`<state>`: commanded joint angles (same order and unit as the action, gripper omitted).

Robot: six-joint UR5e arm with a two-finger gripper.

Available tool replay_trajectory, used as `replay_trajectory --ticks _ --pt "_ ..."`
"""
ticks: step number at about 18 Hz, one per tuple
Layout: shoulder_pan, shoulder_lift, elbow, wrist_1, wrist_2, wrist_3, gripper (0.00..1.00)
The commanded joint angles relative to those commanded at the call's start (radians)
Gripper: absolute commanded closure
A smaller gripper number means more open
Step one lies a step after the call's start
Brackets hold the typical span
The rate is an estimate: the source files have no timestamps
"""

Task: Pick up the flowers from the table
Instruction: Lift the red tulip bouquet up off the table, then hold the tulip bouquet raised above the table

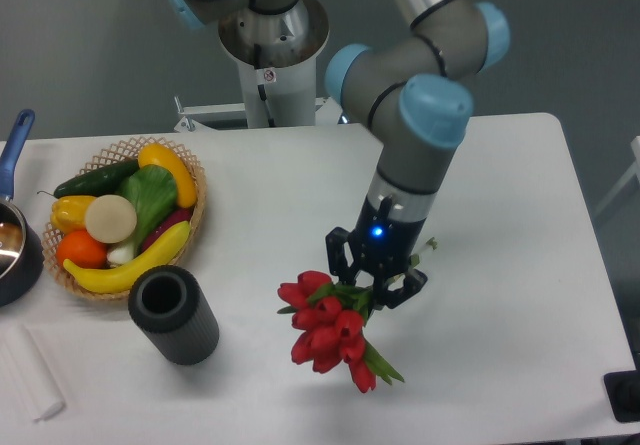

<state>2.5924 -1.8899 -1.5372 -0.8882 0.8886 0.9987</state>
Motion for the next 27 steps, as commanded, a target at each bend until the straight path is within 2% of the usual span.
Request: replay_trajectory --ticks 7,10,15,27 --pt "0.04 0.069 0.011 0.0 -0.232 -0.028 0.6" --pt "0.083 0.103 0.0 0.0 -0.313 -0.057 0.6" --pt "0.12 0.111 -0.009 0.0 -0.378 -0.06 0.6" --pt "0.117 0.109 -0.006 0.0 -0.382 -0.058 0.6"
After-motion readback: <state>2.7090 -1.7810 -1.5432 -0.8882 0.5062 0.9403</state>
